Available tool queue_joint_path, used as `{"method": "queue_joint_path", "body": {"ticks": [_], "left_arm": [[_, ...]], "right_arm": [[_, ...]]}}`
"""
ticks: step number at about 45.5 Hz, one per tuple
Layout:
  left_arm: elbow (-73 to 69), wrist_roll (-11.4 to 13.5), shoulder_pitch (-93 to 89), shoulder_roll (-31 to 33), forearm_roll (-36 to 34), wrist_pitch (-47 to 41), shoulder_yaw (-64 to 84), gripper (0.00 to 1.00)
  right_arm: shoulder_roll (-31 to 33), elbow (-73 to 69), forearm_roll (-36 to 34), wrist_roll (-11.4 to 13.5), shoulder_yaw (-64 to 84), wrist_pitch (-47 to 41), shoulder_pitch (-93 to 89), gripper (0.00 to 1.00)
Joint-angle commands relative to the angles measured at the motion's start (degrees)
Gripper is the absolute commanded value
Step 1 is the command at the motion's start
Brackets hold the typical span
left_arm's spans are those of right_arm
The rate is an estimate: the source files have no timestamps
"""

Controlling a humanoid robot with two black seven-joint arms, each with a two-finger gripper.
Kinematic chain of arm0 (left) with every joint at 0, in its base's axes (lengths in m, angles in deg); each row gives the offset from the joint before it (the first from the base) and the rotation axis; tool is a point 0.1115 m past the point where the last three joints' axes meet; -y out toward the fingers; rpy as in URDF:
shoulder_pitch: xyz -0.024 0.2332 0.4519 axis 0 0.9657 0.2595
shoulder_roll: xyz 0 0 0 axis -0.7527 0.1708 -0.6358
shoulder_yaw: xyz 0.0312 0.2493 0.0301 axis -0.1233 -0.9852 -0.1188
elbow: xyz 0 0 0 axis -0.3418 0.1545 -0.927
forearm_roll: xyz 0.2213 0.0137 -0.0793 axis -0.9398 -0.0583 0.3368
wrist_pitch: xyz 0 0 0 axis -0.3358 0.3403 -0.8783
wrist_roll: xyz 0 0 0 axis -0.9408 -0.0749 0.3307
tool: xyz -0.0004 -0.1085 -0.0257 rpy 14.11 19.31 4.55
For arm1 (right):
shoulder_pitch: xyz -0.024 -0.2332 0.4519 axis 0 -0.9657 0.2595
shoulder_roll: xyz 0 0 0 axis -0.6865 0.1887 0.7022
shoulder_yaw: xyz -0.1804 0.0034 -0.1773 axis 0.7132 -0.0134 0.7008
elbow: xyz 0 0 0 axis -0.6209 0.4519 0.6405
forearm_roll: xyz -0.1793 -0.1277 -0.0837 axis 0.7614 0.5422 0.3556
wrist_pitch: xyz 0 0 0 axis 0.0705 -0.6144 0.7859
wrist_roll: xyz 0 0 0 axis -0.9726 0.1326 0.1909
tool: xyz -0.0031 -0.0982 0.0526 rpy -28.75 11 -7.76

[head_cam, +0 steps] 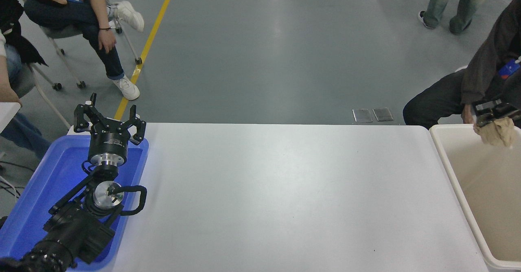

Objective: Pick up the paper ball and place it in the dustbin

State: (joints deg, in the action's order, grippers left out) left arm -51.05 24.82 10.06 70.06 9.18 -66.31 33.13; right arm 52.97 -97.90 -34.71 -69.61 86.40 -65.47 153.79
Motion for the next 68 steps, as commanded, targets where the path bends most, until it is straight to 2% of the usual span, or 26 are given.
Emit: {"method": "queue_joint_path", "body": {"ticks": [1, 7, 14, 23, 39, 41, 43, 44, 46, 47, 49, 50, 60, 68], "left_arm": [[0.00, 0.00, 0.00, 0.01, 0.00, 0.00, 0.00, 0.99], [-0.01, 0.09, 0.00, 0.01, 0.00, 0.00, 0.00, 0.99], [-0.01, 0.09, 0.00, 0.01, 0.00, 0.00, 0.00, 0.99], [-0.01, 0.09, 0.00, 0.01, 0.00, 0.00, 0.00, 0.99], [-0.01, 0.09, -0.09, 0.01, 0.00, 0.00, 0.00, 0.99], [-0.01, 0.09, -0.09, 0.01, 0.00, 0.00, 0.00, 0.99], [-0.01, 0.09, -0.09, 0.01, 0.00, 0.00, 0.00, 0.99], [-0.01, 0.09, -0.09, 0.01, 0.00, 0.00, 0.08, 0.99], [-0.01, 0.09, -0.09, 0.01, 0.00, 0.00, 0.00, 0.99], [-0.01, 0.09, -0.09, 0.01, 0.00, 0.00, 0.00, 0.99], [-0.01, 0.09, -0.09, 0.01, 0.00, 0.00, 0.00, 0.99], [-0.01, 0.09, -0.09, 0.01, 0.00, 0.00, 0.00, 0.99], [-0.01, 0.09, -0.09, 0.01, 0.00, 0.00, 0.00, 0.99], [-0.01, 0.09, -0.09, 0.01, 0.00, 0.00, 0.00, 0.99]], "right_arm": [[5.46, 19.34, 4.16, -0.35, -12.31, 8.23, -27.23, 0.00], [3.18, 30.76, 3.89, -1.49, -20.48, 14.65, -43.57, 0.00], [-6.66, 48.00, -0.05, -1.93, -33.66, 18.70, -61.08, 0.00], [-13.34, 51.08, -6.83, -1.40, -36.75, 21.77, -66.19, 0.00], [-16.69, 51.17, -9.29, -0.52, -37.10, 25.64, -66.72, 0.01], [-16.69, 51.17, -9.55, -0.52, -37.10, 25.64, -66.72, 0.10], [-16.60, 51.26, -9.82, -0.52, -37.10, 25.82, -66.63, 0.34], [-16.60, 51.26, -9.99, -0.52, -37.19, 25.91, -66.63, 0.41], [-16.60, 51.26, -10.52, -0.52, -37.45, 26.00, -66.63, 0.49], [-16.60, 51.26, -10.70, -0.52, -37.71, 26.00, -66.63, 0.60], [-16.60, 51.26, -10.87, -0.52, -38.07, 26.00, -66.54, 0.97], [-16.43, 51.26, -10.87, -0.52, -38.24, 25.91, -66.45, 1.00], [-16.16, 51.26, -11.14, -0.52, -41.58, 26.00, -66.10, 1.00], [-16.07, 51.09, -14.04, -0.61, -48.52, 26.17, -64.34, 1.00]]}}
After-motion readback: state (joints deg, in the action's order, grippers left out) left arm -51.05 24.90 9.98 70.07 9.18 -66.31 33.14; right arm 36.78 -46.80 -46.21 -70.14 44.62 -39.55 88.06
